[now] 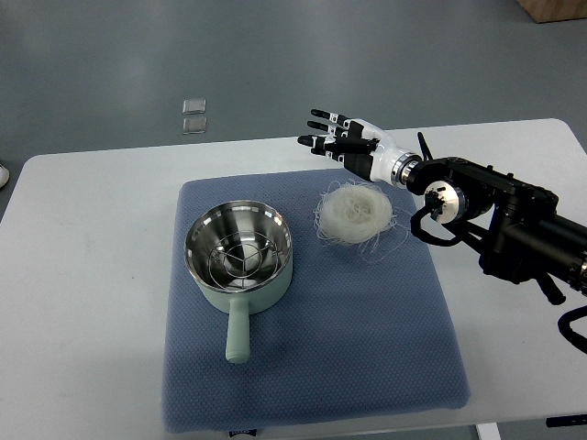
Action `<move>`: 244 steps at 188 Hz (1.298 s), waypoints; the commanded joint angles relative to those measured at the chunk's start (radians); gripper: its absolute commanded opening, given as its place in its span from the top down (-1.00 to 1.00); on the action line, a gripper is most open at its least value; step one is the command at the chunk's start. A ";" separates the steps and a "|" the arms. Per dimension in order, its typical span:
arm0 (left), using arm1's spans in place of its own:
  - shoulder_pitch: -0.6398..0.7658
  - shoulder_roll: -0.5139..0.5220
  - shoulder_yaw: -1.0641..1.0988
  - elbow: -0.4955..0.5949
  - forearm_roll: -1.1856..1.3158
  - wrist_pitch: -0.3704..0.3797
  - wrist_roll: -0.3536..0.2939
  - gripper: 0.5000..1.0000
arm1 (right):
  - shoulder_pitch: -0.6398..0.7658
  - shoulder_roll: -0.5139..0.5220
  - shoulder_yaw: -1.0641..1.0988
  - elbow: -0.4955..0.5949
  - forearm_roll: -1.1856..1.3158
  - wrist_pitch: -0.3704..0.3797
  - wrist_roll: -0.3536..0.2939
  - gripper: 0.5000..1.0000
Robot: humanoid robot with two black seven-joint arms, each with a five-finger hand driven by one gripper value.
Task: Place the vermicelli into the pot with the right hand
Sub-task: 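Raise the open right hand above the white vermicelli bundle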
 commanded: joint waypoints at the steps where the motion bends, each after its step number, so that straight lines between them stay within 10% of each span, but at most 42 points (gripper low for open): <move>1: 0.004 0.000 -0.001 0.001 0.000 0.001 -0.001 -1.00 | -0.003 -0.004 0.000 0.000 -0.013 0.002 0.000 -0.71; 244: -0.002 0.000 -0.001 0.010 0.000 -0.002 -0.002 -1.00 | 0.060 -0.028 -0.005 0.000 -0.161 -0.003 0.002 -0.71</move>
